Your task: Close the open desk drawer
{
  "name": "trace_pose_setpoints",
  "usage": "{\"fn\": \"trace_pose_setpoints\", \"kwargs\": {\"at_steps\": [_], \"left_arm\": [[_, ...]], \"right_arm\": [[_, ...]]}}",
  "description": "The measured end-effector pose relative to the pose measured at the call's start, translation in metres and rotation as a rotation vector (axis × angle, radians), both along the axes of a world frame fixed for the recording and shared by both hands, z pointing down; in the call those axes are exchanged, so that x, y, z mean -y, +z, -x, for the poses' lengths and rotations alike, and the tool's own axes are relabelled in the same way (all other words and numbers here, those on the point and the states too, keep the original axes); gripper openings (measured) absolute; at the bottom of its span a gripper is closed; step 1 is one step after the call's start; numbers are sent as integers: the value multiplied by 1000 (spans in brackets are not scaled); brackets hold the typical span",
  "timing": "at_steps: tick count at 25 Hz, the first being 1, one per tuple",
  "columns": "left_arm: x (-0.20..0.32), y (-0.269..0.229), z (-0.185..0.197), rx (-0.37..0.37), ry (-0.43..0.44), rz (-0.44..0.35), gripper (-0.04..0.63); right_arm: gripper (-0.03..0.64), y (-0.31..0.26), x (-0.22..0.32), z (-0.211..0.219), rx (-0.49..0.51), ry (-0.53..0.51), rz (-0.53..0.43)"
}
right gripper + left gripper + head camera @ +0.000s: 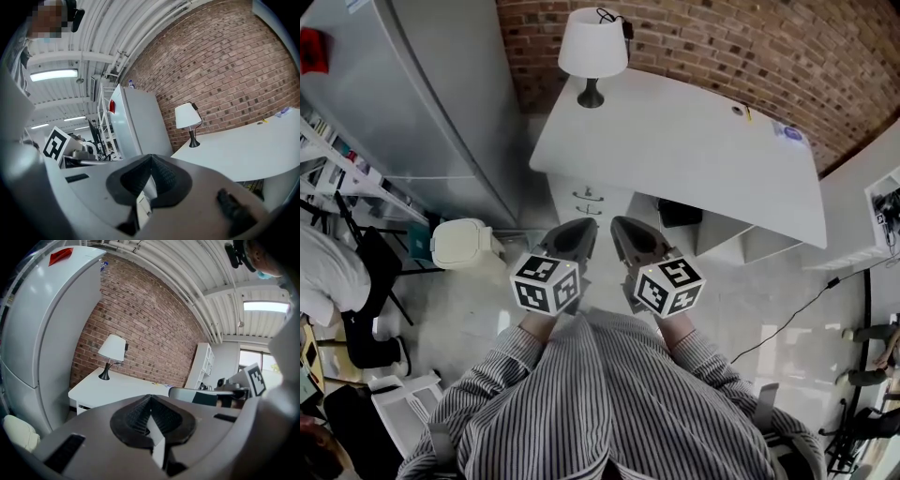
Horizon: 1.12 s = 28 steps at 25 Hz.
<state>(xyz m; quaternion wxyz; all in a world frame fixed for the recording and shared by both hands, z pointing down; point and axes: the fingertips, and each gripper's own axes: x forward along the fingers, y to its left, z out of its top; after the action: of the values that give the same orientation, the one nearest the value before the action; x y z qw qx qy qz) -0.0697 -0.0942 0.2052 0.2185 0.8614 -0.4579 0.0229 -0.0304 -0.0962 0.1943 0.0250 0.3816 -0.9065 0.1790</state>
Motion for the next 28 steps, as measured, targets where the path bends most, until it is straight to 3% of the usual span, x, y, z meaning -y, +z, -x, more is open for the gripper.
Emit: {"fn": "trace_pose_setpoints", "kwargs": {"at_steps": [21,28], "left_arm": [[0,0,2,-31,22,19,11],[-1,5,3,6,30,13,12]], "right_arm": [[15,4,1,1,-59,13,11],[15,13,-3,0,-74,15,39]]}}
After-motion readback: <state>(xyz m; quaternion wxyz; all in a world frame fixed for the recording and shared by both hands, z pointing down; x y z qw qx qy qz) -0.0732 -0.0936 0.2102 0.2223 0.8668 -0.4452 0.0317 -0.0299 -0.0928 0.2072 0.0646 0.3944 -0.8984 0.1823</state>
